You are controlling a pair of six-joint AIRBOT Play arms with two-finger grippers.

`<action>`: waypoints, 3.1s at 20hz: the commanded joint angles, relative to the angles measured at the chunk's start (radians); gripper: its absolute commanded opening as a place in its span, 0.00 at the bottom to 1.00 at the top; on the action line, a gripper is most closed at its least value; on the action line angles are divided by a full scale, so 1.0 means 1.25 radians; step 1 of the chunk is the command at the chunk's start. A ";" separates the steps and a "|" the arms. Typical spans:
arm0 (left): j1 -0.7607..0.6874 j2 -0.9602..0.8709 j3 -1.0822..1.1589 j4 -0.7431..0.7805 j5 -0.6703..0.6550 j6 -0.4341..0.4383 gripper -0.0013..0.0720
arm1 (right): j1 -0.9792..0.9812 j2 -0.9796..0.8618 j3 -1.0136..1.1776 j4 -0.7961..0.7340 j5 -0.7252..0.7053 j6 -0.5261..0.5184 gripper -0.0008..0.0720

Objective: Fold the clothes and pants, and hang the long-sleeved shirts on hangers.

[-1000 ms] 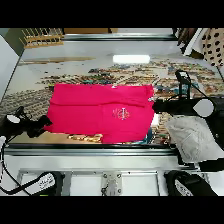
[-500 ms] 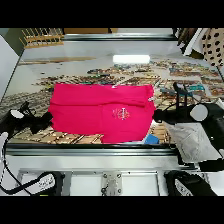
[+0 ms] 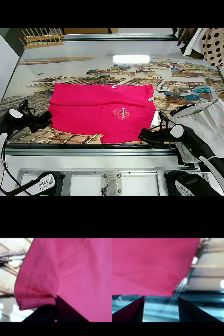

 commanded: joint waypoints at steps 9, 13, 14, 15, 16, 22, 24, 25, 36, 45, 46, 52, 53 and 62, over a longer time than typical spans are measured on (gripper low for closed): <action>0.000 0.001 0.001 0.002 0.003 0.002 0.03 | 0.085 -0.087 -0.018 0.082 -0.167 -0.006 0.35; 0.000 0.005 0.009 0.008 -0.016 0.005 0.03 | 0.083 -0.073 0.009 0.025 -0.145 -0.006 0.04; 0.000 0.019 0.019 0.018 -0.039 0.023 0.03 | 0.082 -0.055 0.033 -0.030 -0.100 -0.003 0.04; 0.000 0.043 0.031 0.045 -0.072 0.030 0.03 | 0.077 -0.034 0.060 -0.085 -0.041 -0.003 0.04; 0.000 0.077 0.040 0.074 -0.112 0.030 0.03 | 0.069 -0.006 0.088 -0.144 0.034 -0.003 0.04; 0.000 0.331 -0.013 0.175 -0.406 0.029 0.03 | -0.008 0.183 0.148 -0.247 0.459 0.009 0.04; -0.001 0.391 -0.031 0.174 -0.469 0.029 0.03 | -0.032 0.216 0.155 -0.248 0.529 0.009 0.04; -0.001 0.410 -0.033 0.174 -0.480 0.029 0.03 | -0.039 0.219 0.166 -0.249 0.535 0.017 0.04; -0.092 0.071 0.182 0.168 -0.329 0.029 0.03 | -0.042 -0.241 0.552 -0.264 0.383 -0.055 0.04; -0.115 -0.239 0.444 0.159 -0.315 0.028 0.03 | -0.042 -0.477 0.750 -0.235 0.198 -0.067 0.06; -0.114 -0.248 0.460 0.137 -0.309 0.029 0.33 | -0.042 -0.477 0.750 -0.219 0.158 -0.067 0.19; -0.036 -0.164 0.490 0.070 -0.304 0.030 0.88 | -0.057 -0.385 0.746 -0.193 0.080 -0.103 0.74; -0.010 -0.126 0.443 0.069 -0.302 0.030 0.88 | -0.056 -0.347 0.726 -0.208 0.096 -0.119 0.74; 0.145 0.116 -0.147 -0.097 -0.114 0.029 0.88 | -0.055 -0.089 0.497 -0.210 0.115 -0.121 0.74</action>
